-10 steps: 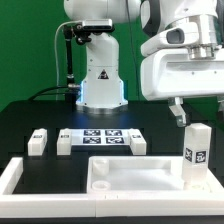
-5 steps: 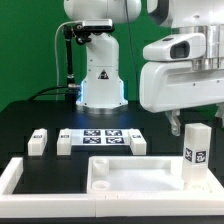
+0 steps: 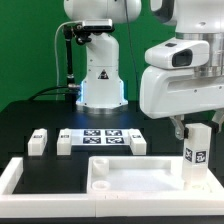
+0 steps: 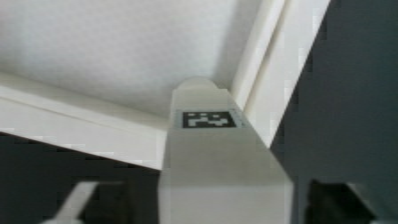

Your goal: Assemble desk

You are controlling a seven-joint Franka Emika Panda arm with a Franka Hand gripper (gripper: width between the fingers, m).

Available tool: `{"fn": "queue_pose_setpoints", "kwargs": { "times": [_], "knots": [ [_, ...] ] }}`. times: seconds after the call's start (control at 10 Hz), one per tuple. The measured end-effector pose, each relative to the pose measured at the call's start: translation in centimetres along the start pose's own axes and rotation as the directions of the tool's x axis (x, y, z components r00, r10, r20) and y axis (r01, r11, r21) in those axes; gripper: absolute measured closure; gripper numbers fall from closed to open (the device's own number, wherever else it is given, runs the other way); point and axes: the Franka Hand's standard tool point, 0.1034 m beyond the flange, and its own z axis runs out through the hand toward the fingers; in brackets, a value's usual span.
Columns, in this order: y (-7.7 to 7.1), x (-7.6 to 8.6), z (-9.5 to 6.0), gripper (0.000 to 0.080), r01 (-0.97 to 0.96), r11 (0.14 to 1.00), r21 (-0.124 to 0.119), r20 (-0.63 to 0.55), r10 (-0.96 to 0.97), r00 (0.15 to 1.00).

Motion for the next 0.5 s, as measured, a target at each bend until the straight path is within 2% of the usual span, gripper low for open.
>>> {"fn": "queue_pose_setpoints", "kwargs": {
  "times": [0.1, 0.5],
  "knots": [
    [-0.03, 0.0, 0.0, 0.0515, -0.064, 0.998, 0.0, 0.0, 0.064, 0.998],
    [-0.27, 0.01, 0.05, 0.0511, -0.339, 0.941, 0.003, 0.0, 0.339, 0.941]
  ]
}}
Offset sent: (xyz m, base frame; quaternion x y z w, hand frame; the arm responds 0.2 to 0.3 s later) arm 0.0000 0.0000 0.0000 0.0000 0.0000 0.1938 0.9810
